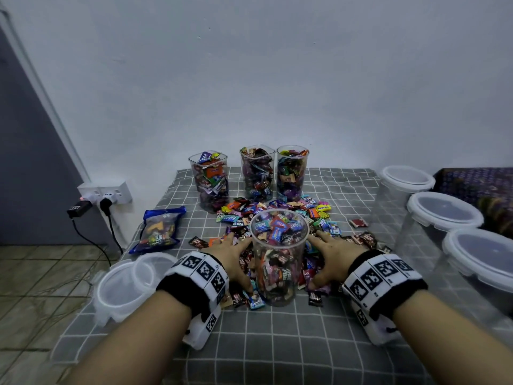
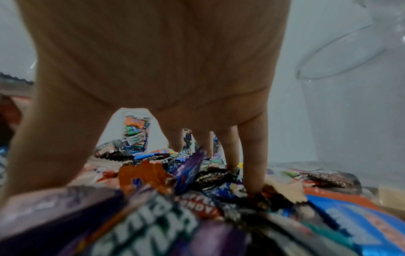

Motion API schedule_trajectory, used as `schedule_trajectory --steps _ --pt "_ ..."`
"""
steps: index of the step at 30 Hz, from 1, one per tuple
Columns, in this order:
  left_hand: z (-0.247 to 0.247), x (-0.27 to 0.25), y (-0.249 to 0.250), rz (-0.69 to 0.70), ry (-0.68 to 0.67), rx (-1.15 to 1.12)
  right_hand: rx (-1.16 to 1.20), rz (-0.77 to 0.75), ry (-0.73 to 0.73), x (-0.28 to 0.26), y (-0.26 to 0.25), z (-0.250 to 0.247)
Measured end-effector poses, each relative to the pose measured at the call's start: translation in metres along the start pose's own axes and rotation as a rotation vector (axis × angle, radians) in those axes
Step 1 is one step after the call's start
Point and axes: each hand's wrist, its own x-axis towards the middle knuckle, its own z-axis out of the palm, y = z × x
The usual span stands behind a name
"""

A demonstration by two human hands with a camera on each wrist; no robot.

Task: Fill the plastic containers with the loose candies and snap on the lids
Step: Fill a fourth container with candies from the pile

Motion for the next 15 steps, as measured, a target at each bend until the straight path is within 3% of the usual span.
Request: schedule_trajectory --steps 6,15 --pt "0.0009 0.0038 -0.0014 0.095 0.041 -0.062 -0.035 -0.032 -0.02 0.0049 -0.0021 0.0008" --pt "0.0032 0.0012 0.0056 0.069 0.083 -0.035 -0.089 -0.077 0.038 0.0043 -0.0088 -0.0011"
